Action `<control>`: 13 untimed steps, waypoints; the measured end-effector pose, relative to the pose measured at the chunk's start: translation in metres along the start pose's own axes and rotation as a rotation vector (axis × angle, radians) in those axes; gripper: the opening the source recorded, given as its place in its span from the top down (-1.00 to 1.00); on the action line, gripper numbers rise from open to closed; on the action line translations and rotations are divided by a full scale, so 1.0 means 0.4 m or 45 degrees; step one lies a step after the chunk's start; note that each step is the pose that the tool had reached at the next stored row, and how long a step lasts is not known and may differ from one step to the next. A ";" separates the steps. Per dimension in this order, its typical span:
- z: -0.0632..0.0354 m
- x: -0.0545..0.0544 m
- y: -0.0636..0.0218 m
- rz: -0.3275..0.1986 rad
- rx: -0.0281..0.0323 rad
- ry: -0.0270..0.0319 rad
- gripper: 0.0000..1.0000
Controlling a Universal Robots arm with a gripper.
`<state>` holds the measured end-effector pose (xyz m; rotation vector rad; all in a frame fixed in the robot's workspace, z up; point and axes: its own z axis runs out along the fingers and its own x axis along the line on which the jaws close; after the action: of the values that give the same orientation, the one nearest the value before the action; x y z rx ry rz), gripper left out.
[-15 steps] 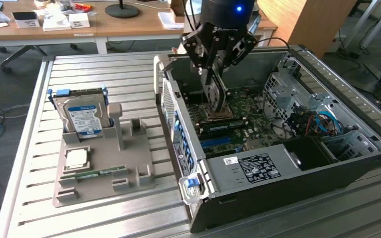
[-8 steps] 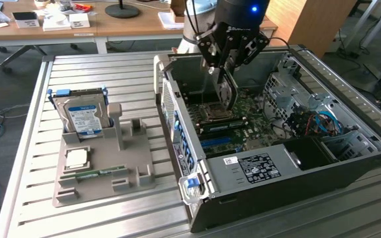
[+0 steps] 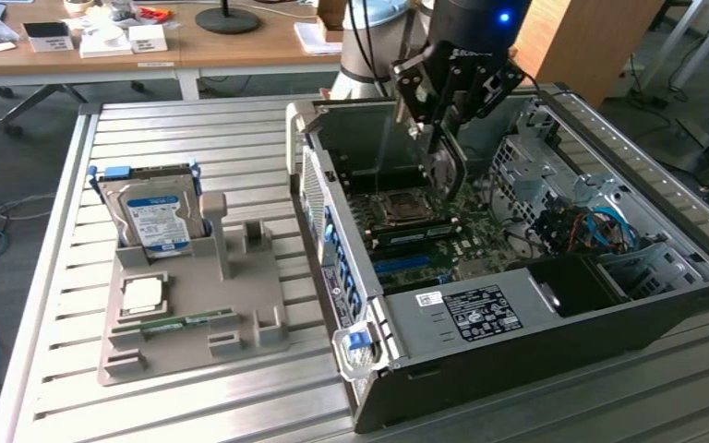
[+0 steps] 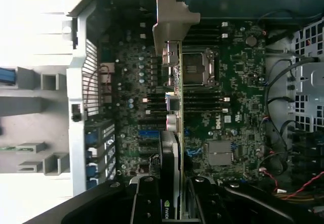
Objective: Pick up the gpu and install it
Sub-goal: 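Pick up the gpu and move the gpu toward the slot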
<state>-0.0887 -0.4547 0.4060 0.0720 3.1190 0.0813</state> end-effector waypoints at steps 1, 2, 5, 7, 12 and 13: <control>0.000 -0.009 0.000 0.000 0.0000 0.0000 0.46; 0.000 -0.018 0.001 0.000 0.0001 0.0000 0.46; 0.001 -0.045 0.002 0.000 0.0001 0.0000 0.46; 0.001 -0.062 0.003 0.000 0.0001 0.0000 0.46; 0.002 -0.105 0.005 0.000 0.0001 0.0000 0.46; 0.002 -0.114 0.006 0.000 0.0002 0.0000 0.46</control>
<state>-0.0431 -0.4546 0.4060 0.0720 3.1190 0.0811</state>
